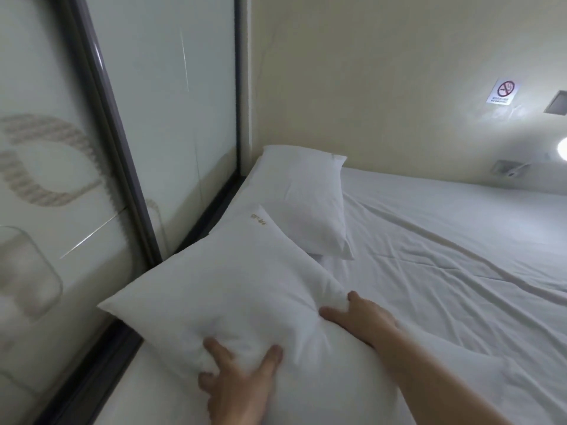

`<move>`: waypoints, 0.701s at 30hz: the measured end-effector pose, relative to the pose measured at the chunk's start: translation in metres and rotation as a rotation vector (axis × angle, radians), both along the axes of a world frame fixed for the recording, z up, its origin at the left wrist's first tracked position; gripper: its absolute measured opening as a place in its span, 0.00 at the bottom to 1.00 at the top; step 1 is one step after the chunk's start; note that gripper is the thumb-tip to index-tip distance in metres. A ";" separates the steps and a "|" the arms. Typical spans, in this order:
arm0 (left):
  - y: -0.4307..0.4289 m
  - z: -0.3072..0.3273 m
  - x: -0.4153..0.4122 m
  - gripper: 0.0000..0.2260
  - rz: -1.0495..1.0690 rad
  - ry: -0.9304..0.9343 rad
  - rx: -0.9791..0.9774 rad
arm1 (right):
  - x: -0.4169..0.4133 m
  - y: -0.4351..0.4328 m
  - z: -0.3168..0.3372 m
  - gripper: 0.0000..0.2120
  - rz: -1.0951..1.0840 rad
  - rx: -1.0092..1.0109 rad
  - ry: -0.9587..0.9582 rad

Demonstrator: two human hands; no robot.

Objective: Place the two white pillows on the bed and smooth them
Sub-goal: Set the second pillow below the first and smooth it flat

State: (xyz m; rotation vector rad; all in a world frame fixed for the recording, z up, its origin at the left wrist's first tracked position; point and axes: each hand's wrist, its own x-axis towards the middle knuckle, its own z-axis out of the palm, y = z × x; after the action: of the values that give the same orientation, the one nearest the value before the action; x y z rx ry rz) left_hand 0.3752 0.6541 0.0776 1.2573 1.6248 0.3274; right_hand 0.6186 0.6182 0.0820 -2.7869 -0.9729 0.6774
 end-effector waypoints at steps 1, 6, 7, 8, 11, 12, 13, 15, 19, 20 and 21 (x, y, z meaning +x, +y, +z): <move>-0.001 0.000 0.006 0.55 -0.028 0.045 0.035 | -0.003 -0.002 0.002 0.39 0.003 0.034 -0.022; 0.025 0.031 0.008 0.34 -0.054 0.071 0.222 | -0.012 -0.019 0.044 0.23 -0.059 0.276 0.078; 0.036 0.044 0.003 0.30 -0.085 0.078 0.295 | -0.017 -0.025 0.055 0.20 -0.076 0.322 0.098; 0.048 0.056 -0.004 0.26 -0.120 0.085 0.374 | -0.026 -0.031 0.065 0.19 -0.090 0.356 0.104; 0.074 0.076 -0.038 0.23 -0.240 0.186 0.501 | -0.063 -0.048 0.081 0.20 -0.057 0.359 0.081; 0.079 0.073 -0.051 0.23 -0.287 0.258 0.493 | -0.075 -0.054 0.081 0.23 -0.040 0.298 0.083; 0.082 0.067 -0.063 0.24 -0.326 0.350 0.457 | -0.083 -0.060 0.077 0.26 -0.034 0.201 0.099; 0.078 0.045 -0.084 0.29 -0.367 0.506 0.340 | -0.091 -0.071 0.067 0.33 -0.077 0.036 0.122; 0.054 -0.003 -0.103 0.46 -0.330 0.462 0.118 | -0.111 -0.087 0.024 0.45 -0.231 0.013 0.245; 0.051 -0.010 -0.105 0.49 -0.291 0.424 0.092 | -0.123 -0.088 0.013 0.45 -0.280 0.034 0.360; 0.049 -0.013 -0.106 0.49 -0.265 0.400 0.091 | -0.135 -0.089 0.005 0.43 -0.320 0.072 0.423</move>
State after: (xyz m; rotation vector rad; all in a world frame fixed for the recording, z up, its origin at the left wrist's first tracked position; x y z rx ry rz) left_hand 0.2692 0.7034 0.0643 1.6662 1.7587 -0.0194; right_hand 0.4834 0.5293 0.0865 -2.4963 -0.4500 1.0885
